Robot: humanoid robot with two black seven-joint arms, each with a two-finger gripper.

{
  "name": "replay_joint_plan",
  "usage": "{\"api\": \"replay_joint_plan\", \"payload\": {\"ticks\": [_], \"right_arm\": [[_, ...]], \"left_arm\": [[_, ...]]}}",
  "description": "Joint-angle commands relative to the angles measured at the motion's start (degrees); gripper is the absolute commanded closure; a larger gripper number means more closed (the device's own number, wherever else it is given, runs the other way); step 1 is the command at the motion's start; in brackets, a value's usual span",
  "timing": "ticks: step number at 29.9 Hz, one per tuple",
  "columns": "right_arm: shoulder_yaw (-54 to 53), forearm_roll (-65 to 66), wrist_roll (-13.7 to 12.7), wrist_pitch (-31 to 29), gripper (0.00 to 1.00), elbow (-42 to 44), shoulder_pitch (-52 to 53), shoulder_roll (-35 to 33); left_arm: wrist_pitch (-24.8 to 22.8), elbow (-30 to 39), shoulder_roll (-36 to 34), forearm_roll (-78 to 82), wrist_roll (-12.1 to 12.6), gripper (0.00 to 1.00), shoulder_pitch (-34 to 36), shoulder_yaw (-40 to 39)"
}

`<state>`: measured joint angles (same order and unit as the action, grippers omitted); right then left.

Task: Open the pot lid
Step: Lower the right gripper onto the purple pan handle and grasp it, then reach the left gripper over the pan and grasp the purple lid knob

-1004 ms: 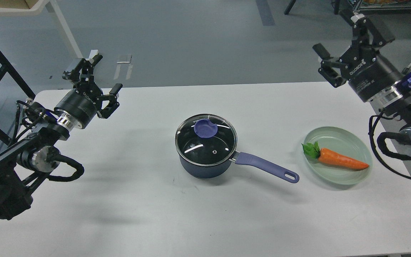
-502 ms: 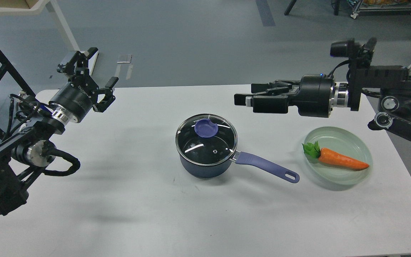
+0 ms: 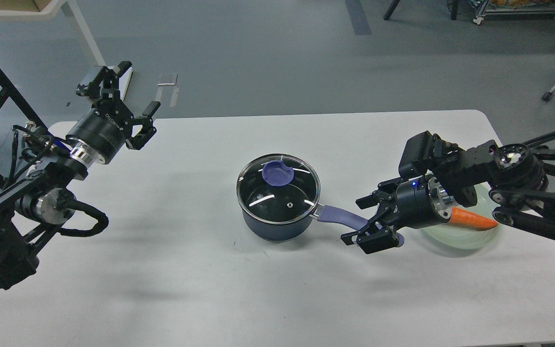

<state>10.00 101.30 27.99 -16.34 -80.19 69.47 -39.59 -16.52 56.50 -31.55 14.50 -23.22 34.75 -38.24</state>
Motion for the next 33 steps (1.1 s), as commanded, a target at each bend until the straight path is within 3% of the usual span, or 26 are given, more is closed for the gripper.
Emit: {"api": "replay_joint_plan", "payload": {"ticks": [1,3,8,12,16,27,31,33], "right_arm": [[0.1,0.0,0.0,-0.2,0.10,1.3,-1.0,0.0],[0.1,0.0,0.0,-0.2,0.12,1.4,-1.3,0.0],[0.2,0.0,0.0,-0.2,0.33,1.7,-1.4,0.0],[0.2,0.0,0.0,-0.2,0.38,1.8,-1.5,0.0],[0.8,0.2,0.0,-0.2,0.50,2.3,-1.6,0.0],[0.8,0.3,0.0,-0.2,0.64,3.0,-1.6,0.1],[0.7,0.3,0.0,-0.2,0.72,3.1,-1.4,0.2],[0.7,0.3,0.0,-0.2,0.72,3.1,-1.4,0.4]], "left_arm": [[0.1,0.0,0.0,0.0,0.0,0.01,0.0,0.0],[0.1,0.0,0.0,0.0,0.0,0.01,0.0,0.0],[0.1,0.0,0.0,0.1,0.0,0.01,0.0,0.1],[0.2,0.0,0.1,0.2,0.0,0.01,0.6,0.4],[0.3,0.0,0.1,0.3,0.0,0.01,0.8,0.4],[0.3,0.0,0.0,2.0,0.0,0.01,2.7,2.3],[-0.8,0.2,-0.4,14.6,-0.2,0.01,5.6,4.8],[-1.4,1.8,-0.9,24.2,-1.9,0.01,6.6,4.8]]}}
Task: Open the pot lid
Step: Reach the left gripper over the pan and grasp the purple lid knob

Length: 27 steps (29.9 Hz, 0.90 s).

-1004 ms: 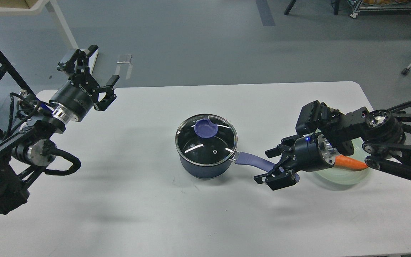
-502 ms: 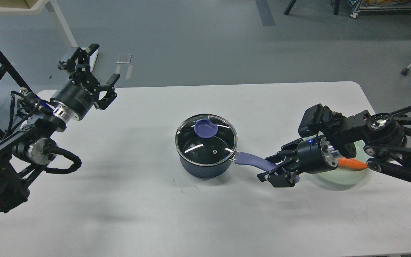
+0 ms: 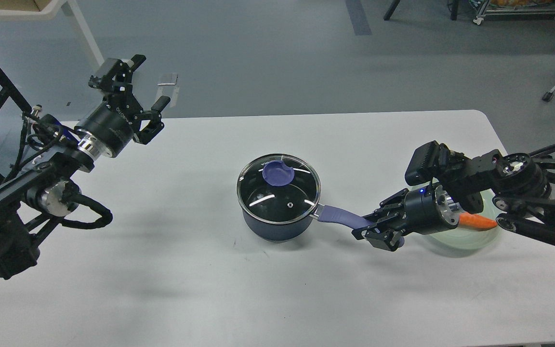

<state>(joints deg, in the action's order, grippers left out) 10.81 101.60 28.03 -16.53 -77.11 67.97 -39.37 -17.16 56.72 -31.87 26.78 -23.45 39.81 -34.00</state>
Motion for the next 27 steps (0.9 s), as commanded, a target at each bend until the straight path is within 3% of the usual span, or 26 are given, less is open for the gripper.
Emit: {"api": "replay_joint_plan", "payload": {"ticks": [1,2,8,13,20,27], "right_arm": [[-0.1,0.0,0.0,0.0,0.72,0.0,0.1,0.3],[-0.1,0.0,0.0,0.0,0.72,0.1,0.2,0.3],[-0.1,0.0,0.0,0.0,0.72,0.6,0.1,0.9],[-0.1,0.0,0.0,0.0,0.72,0.6,0.0,1.5],[-0.2,0.0,0.0,0.1,0.72,0.8,-0.1,1.8],[-0.1,0.0,0.0,0.1,0.72,0.8,-0.1,1.8]], "left_arm": [[-0.7,2.6,-0.9,17.2,-3.1,0.01,2.3,0.6],[-0.7,3.2,-1.2,22.1,-4.5,0.01,3.1,0.6],[1.2,12.5,-1.5,57.9,-4.5,0.01,6.6,0.8],[8.9,17.9,-1.4,81.3,-4.5,0.01,7.8,6.1],[16.7,15.2,-0.5,86.9,-4.5,0.01,18.1,24.7],[17.1,9.0,5.7,92.0,-4.5,0.01,19.3,26.4]]}}
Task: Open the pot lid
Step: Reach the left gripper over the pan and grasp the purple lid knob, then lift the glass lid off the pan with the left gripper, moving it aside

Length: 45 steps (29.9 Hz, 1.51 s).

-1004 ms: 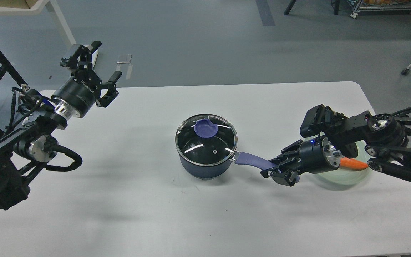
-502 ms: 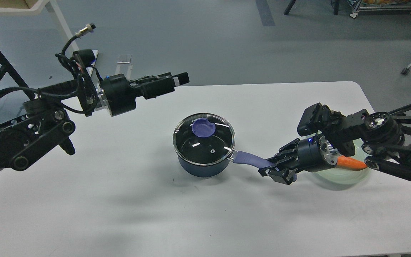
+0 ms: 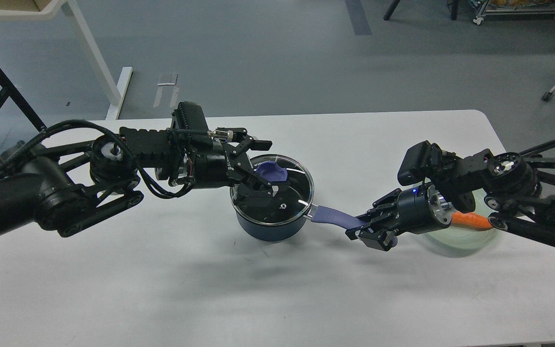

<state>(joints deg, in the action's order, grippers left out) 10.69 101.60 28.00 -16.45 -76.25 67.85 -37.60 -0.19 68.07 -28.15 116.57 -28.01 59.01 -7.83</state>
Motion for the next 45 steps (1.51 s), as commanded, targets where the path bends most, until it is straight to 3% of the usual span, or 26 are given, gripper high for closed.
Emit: {"api": "replay_joint_plan", "payload": {"ticks": [1,9,20,24,31,34,40,45], "right_arm": [[-0.1,0.0,0.0,0.0,0.72,0.0,0.0,0.0],[-0.1,0.0,0.0,0.0,0.72,0.0,0.0,0.0],[-0.1,0.0,0.0,0.0,0.72,0.0,0.0,0.0],[-0.2,0.0,0.0,0.0,0.72,0.0,0.0,0.0],[-0.2,0.0,0.0,0.0,0.72,0.0,-0.1,0.0],[-0.3,0.0,0.0,0.0,0.72,0.0,-0.1,0.0],[-0.3,0.0,0.0,0.0,0.72,0.0,-0.1,-0.2],[-0.3,0.0,0.0,0.0,0.72,0.0,0.0,-0.3]], "left_arm": [[0.1,-3.2,2.7,2.4,0.0,0.01,0.1,0.3],[0.1,-8.4,6.1,2.4,0.0,0.01,-0.6,0.7],[1.8,-10.2,6.4,2.3,0.0,0.04,-0.9,2.7],[1.9,-10.3,6.4,2.3,0.0,0.22,-1.3,2.7],[3.3,-10.3,6.3,2.3,0.0,0.38,-1.8,2.7],[3.4,-10.2,6.3,2.3,0.0,0.51,-1.8,2.7],[3.5,-9.1,4.5,1.8,0.0,0.52,-0.8,2.5],[3.7,-5.8,-2.0,0.2,0.0,0.52,1.0,2.4]]}}
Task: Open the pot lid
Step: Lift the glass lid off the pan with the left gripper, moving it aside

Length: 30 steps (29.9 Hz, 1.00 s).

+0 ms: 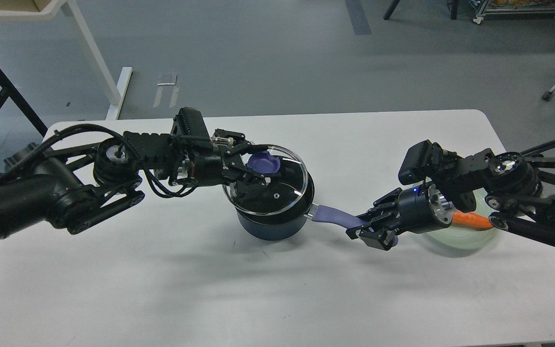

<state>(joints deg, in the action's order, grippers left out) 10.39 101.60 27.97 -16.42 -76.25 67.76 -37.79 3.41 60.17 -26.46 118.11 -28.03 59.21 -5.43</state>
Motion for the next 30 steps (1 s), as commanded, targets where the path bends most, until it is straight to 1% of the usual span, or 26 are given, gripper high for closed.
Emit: {"api": "replay_joint_plan", "payload": {"ticks": [1,4,8,11,15,18,22,26,30], "right_arm": [[0.0,0.0,0.0,0.0,0.72,0.0,0.1,-0.1],[0.1,0.0,0.0,0.0,0.72,0.0,0.1,0.0],[0.1,0.0,0.0,0.0,0.72,0.0,0.1,0.1],[0.1,0.0,0.0,0.0,0.72,0.0,0.0,0.1],[0.1,0.0,0.0,0.0,0.72,0.0,0.1,0.1],[0.1,0.0,0.0,0.0,0.72,0.0,0.1,0.1],[0.1,0.0,0.0,0.0,0.72,0.0,0.0,0.1],[0.1,0.0,0.0,0.0,0.72,0.0,0.0,0.1],[0.1,0.0,0.0,0.0,0.72,0.0,0.0,0.1]], "left_arm": [[0.1,3.3,-5.4,-2.5,0.0,0.52,0.9,0.0],[1.1,5.8,-10.9,-3.8,0.0,0.52,0.8,0.1],[5.8,6.1,-16.7,-4.3,0.0,0.52,-0.9,0.3],[9.4,5.8,-20.7,-5.1,0.0,0.51,-6.0,0.3],[13.5,5.2,-24.3,-5.5,0.0,0.51,-11.6,0.4],[16.1,3.8,-25.4,-6.3,0.0,0.51,-15.6,0.5],[19.4,0.7,-25.6,-6.3,0.0,0.51,-19.3,0.5],[20.5,-1.3,-25.5,-6.3,0.0,0.50,-21.7,1.0],[22.0,-3.2,-25.1,-6.7,0.0,0.50,-22.6,1.6]]}}
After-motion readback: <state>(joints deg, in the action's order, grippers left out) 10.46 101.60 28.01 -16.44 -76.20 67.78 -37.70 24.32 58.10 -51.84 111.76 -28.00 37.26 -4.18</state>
